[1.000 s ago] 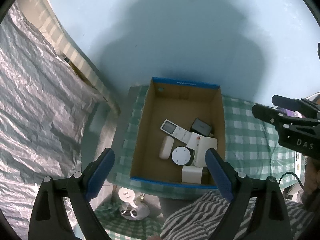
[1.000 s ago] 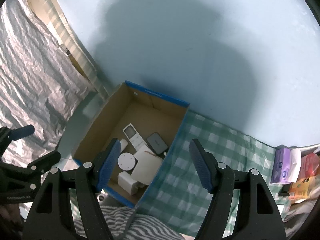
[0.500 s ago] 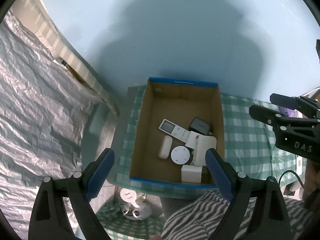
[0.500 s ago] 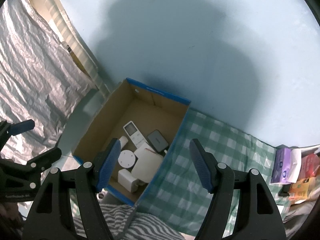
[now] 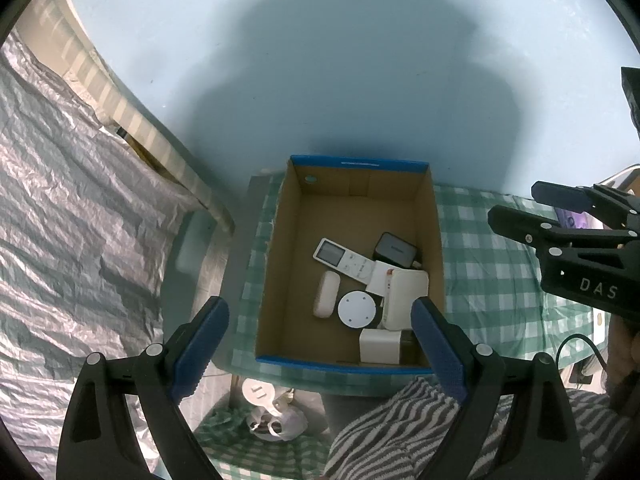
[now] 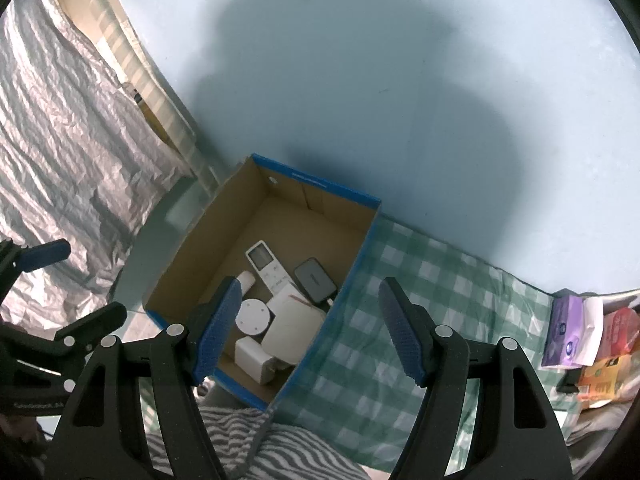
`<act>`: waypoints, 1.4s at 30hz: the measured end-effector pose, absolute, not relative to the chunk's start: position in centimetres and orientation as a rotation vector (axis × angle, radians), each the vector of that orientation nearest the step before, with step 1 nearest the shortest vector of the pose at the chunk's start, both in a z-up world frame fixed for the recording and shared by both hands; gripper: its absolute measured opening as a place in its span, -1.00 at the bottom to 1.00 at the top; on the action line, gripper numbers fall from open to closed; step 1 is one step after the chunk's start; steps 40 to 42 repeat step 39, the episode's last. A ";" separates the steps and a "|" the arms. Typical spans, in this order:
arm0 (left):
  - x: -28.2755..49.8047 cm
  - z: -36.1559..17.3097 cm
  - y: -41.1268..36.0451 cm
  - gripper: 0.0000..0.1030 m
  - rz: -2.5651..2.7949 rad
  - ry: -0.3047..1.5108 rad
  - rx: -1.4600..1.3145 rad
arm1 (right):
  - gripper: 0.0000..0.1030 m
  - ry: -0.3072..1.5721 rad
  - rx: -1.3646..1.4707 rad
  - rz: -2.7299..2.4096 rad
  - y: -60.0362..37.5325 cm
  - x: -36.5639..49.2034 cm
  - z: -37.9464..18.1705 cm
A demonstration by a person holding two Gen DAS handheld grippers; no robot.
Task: Flip cup upside down
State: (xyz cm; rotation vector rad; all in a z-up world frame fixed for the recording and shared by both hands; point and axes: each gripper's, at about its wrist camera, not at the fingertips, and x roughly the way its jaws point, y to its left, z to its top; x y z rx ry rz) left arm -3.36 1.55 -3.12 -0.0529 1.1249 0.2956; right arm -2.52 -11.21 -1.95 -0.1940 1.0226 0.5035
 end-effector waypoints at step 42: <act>-3.5 -2.9 1.6 0.94 0.281 1.114 -0.057 | 0.38 1.031 -0.194 0.485 -10.8 -2.4 -2.3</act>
